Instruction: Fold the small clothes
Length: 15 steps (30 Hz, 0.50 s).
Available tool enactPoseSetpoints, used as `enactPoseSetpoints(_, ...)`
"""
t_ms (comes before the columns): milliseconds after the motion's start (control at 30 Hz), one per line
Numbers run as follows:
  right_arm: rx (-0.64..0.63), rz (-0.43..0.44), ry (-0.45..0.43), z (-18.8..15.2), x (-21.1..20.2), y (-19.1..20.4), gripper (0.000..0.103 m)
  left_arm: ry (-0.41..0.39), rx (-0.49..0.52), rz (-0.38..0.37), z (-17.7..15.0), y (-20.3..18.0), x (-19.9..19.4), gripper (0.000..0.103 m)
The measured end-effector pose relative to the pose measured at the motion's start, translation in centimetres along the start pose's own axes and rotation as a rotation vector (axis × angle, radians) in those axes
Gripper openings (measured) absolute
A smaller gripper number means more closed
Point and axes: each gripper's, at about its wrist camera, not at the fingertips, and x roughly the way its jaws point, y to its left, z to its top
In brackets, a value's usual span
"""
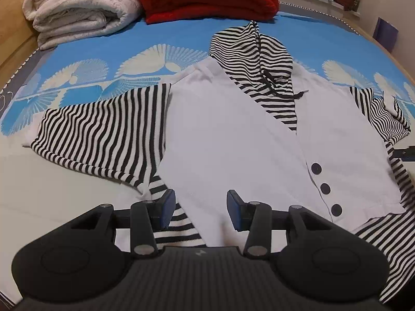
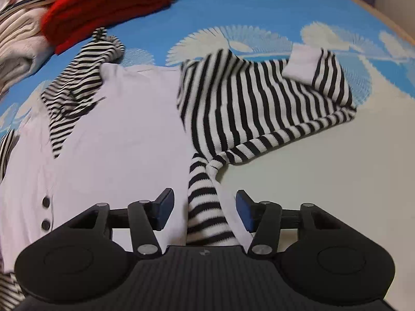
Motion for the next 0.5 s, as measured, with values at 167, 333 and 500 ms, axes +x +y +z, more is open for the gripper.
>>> enactPoseSetpoints(167, 0.082, 0.003, 0.039, 1.0, 3.2, -1.0, 0.061, 0.025, 0.036, 0.016, 0.6, -0.7, 1.6, 0.048)
enactPoseSetpoints(333, 0.108, -0.003, -0.003, 2.5, 4.6, -1.1, 0.064, 0.041, 0.027, 0.029, 1.4, -0.4, 3.1, 0.048)
enactPoseSetpoints(500, 0.143, 0.007, -0.034, 3.8, 5.6, -1.0, 0.064, 0.057, 0.020, 0.046, 2.1, -0.6, 4.2, 0.048)
